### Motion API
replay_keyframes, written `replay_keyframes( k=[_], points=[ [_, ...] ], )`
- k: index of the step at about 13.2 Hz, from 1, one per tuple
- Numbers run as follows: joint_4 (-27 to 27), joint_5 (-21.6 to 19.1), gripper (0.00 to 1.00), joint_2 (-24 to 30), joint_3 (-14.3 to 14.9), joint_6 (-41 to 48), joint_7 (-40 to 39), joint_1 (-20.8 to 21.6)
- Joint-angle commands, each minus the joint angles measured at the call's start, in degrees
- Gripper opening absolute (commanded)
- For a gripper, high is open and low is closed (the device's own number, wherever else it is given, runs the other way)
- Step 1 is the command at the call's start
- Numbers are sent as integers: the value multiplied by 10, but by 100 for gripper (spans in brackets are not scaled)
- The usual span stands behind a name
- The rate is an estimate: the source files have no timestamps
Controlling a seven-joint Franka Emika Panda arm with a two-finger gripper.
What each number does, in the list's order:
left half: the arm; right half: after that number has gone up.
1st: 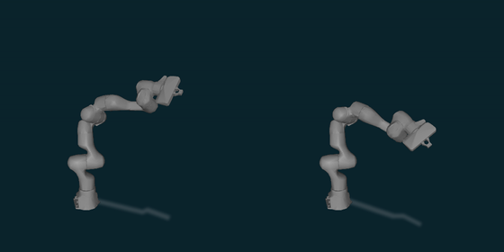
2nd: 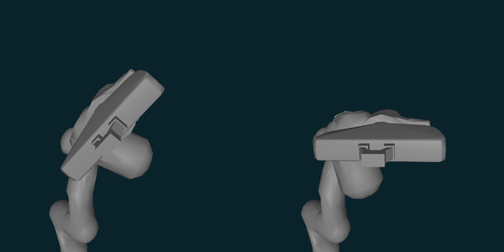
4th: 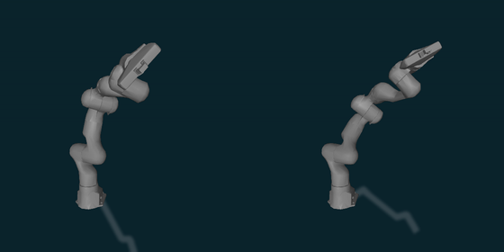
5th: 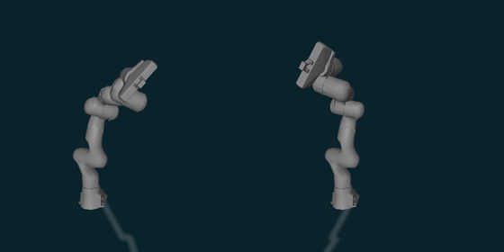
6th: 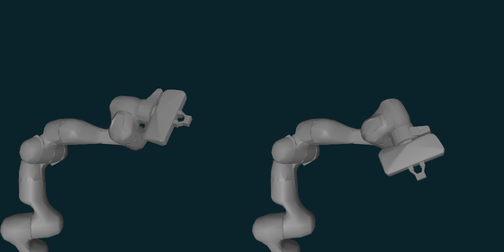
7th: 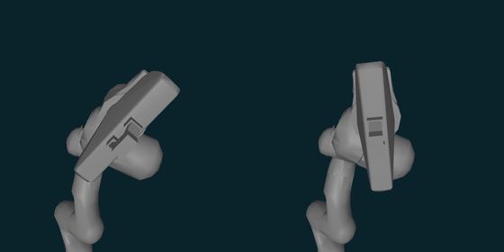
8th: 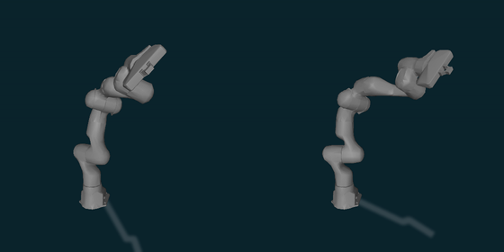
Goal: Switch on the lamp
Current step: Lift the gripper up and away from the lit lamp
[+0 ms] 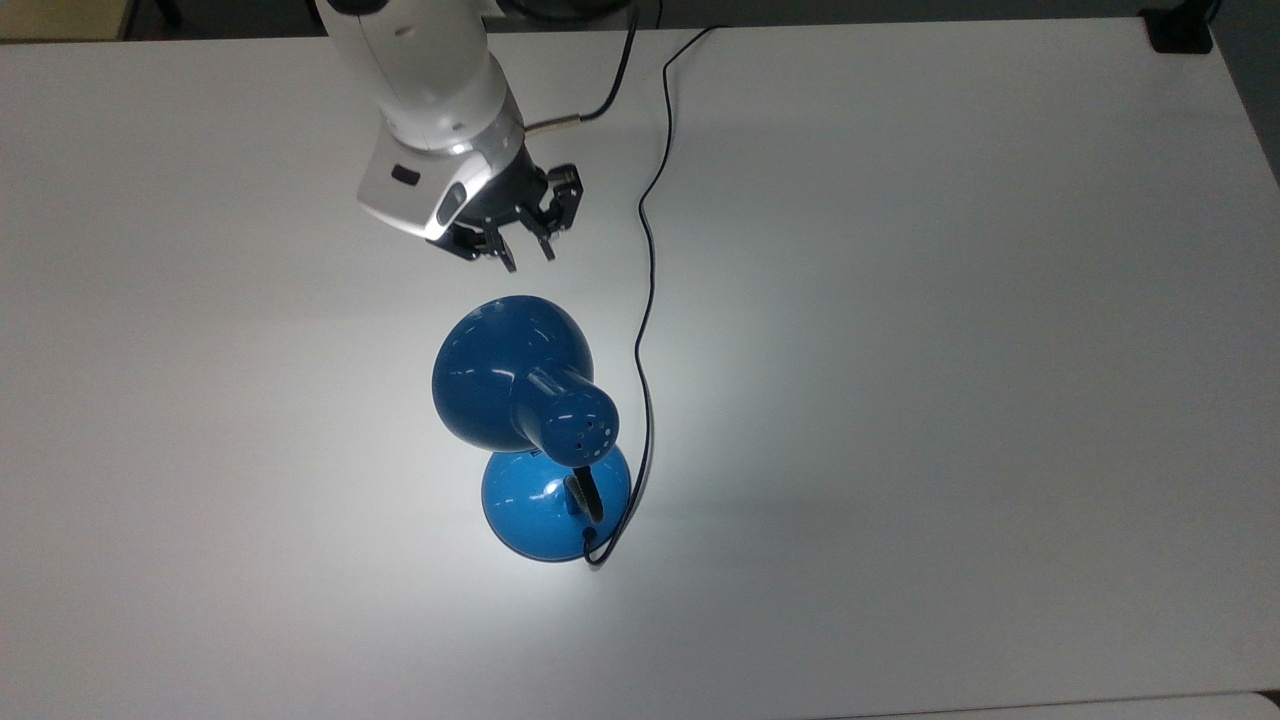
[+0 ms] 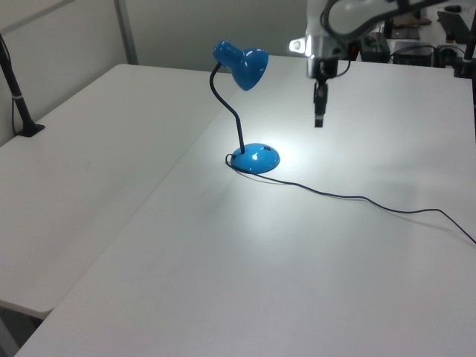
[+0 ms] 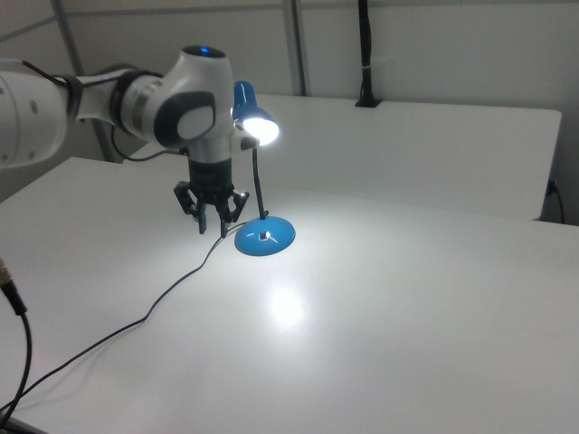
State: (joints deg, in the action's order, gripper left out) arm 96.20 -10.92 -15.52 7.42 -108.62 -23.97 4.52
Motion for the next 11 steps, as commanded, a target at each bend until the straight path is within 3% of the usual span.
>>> replay_keyframes(
  k=[1,4,6,11],
  points=[
    [21,54,100,100,5,89,64,4],
    [-2,77,100,143,-6,133,158,-1],
    [-1,79,100,165,-41,136,172,-30],
    [-3,90,100,176,-46,133,173,-43]
  ],
)
